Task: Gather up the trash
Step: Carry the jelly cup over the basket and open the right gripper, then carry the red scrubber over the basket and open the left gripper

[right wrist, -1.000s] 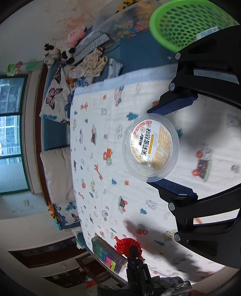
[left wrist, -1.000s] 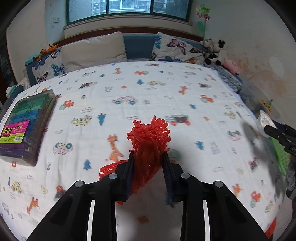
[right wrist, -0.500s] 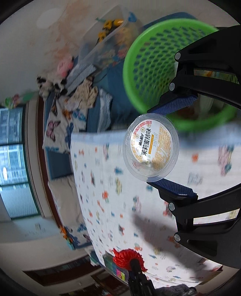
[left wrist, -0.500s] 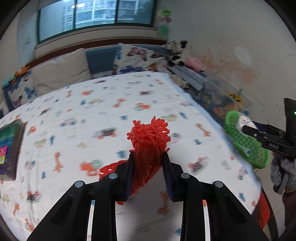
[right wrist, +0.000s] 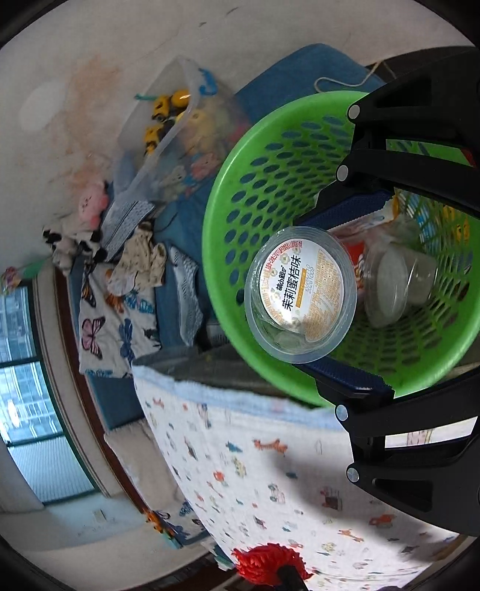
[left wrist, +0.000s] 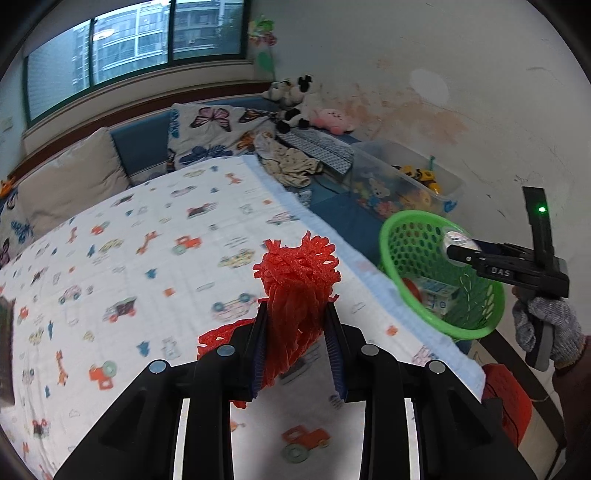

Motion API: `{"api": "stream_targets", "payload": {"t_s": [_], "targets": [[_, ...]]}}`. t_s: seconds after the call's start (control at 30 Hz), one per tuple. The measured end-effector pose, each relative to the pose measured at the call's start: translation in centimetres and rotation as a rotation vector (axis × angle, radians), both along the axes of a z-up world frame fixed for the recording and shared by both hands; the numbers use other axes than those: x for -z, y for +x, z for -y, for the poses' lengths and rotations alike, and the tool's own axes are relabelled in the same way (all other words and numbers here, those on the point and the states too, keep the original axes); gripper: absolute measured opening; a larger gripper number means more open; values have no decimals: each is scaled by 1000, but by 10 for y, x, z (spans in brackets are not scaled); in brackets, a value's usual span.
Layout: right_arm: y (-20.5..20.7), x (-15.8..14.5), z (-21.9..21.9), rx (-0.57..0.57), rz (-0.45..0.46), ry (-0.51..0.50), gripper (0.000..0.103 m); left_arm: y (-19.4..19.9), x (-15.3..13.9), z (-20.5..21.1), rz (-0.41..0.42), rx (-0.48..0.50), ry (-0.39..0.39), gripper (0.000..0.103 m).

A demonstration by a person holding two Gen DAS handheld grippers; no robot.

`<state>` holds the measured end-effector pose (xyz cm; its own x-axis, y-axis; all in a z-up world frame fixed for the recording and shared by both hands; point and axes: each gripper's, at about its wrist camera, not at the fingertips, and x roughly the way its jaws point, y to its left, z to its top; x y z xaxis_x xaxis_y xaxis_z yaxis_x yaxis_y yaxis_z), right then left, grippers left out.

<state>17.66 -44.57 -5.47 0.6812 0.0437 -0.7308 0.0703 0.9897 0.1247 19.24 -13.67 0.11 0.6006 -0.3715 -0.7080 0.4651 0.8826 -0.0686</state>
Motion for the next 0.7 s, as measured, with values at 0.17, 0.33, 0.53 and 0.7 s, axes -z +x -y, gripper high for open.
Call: {"api": "stream_targets", "payload": {"t_s": [0.17,0.33,0.53,0.7], "targets": [[-4,4,9,17,0,15,69,2,-3,19,4,33,7,28],[-11,3,18,31,12,30,72,1,-1,40,0,72,14,28],[-21,-2,28,50,29,46,73,0,2,66,-10,121,12,28],[-33,-9,35,62,45,45,73,-4,1,89,-8,164,16,28]]}}
